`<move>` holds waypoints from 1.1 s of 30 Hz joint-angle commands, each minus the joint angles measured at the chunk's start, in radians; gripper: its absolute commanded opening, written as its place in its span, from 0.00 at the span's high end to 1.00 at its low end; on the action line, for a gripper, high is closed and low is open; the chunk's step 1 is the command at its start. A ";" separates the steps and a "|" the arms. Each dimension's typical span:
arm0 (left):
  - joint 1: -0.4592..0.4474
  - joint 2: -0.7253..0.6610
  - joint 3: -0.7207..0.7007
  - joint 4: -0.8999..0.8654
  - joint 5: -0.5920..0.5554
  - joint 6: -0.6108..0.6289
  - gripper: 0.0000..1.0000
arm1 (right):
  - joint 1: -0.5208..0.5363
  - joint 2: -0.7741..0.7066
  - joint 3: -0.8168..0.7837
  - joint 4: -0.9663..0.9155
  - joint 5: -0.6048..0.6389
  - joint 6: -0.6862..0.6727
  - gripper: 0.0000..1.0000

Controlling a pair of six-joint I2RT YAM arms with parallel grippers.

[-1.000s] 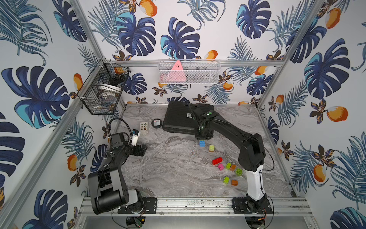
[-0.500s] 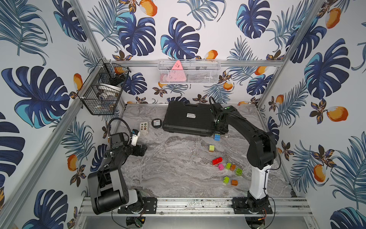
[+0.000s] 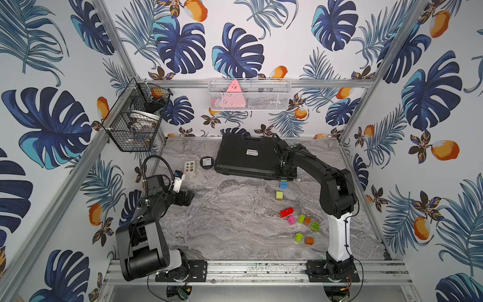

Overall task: Assemble the letter h with lego
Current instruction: Assemble the lego brick with the lego brick.

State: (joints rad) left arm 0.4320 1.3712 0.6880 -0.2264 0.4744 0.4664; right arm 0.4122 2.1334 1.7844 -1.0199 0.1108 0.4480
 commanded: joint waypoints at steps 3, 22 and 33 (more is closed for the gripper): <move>0.001 0.005 0.010 -0.005 0.015 0.005 0.02 | 0.004 0.007 -0.015 0.030 -0.017 0.004 0.80; 0.002 -0.009 0.002 -0.006 0.015 0.006 0.01 | 0.023 0.029 -0.066 0.083 -0.051 -0.010 0.80; 0.002 -0.008 0.002 -0.006 0.017 0.006 0.02 | 0.030 0.028 -0.054 0.048 -0.056 -0.009 0.80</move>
State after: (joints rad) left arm 0.4324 1.3666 0.6891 -0.2283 0.4744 0.4667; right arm 0.4393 2.1555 1.7271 -0.9520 0.0666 0.4469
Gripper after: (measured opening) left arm 0.986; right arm 0.357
